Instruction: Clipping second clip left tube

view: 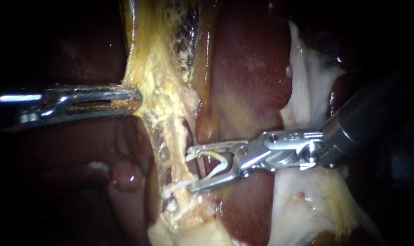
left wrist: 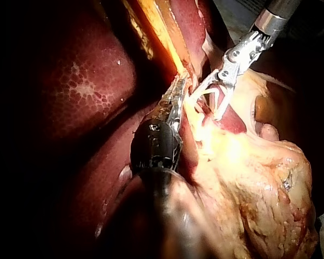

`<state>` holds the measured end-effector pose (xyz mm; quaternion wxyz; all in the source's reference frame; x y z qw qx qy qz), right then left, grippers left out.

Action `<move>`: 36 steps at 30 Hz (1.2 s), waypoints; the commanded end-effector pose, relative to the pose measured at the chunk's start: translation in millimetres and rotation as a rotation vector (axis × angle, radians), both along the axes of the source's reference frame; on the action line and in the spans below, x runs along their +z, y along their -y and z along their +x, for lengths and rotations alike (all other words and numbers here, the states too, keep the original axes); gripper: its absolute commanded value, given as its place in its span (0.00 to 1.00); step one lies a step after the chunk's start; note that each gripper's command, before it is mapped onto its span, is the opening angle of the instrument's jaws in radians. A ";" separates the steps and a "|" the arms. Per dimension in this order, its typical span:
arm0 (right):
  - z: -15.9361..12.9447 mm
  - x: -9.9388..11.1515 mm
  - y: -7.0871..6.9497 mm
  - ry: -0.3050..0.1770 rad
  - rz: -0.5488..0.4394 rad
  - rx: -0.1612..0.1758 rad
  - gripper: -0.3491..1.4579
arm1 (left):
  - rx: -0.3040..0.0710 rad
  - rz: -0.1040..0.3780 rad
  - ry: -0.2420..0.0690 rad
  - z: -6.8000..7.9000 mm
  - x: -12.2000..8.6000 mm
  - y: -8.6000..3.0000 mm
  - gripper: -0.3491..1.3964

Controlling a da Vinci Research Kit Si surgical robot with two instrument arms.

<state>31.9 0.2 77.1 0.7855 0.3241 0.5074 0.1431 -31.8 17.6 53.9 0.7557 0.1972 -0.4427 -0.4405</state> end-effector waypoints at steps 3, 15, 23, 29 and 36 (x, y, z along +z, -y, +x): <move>0.5 0.5 0.1 0.007 -0.003 -0.001 0.50 | -0.002 -0.001 0.001 0.0 -0.2 0.1 0.00; 2.2 -0.1 1.0 -0.089 0.078 -0.022 0.50 | -0.002 -0.001 0.001 0.1 -0.2 0.1 0.00; 3.3 -1.6 1.7 -0.178 0.157 -0.049 0.49 | -0.002 -0.001 0.001 0.0 -0.2 0.1 0.00; 4.6 -1.5 1.9 -0.186 0.171 -0.054 0.48 | -0.002 -0.001 0.001 0.0 -0.2 0.1 0.00; 6.0 -0.7 2.6 -0.180 0.173 -0.052 0.48 | -0.002 -0.001 0.001 -0.1 -0.2 0.1 0.00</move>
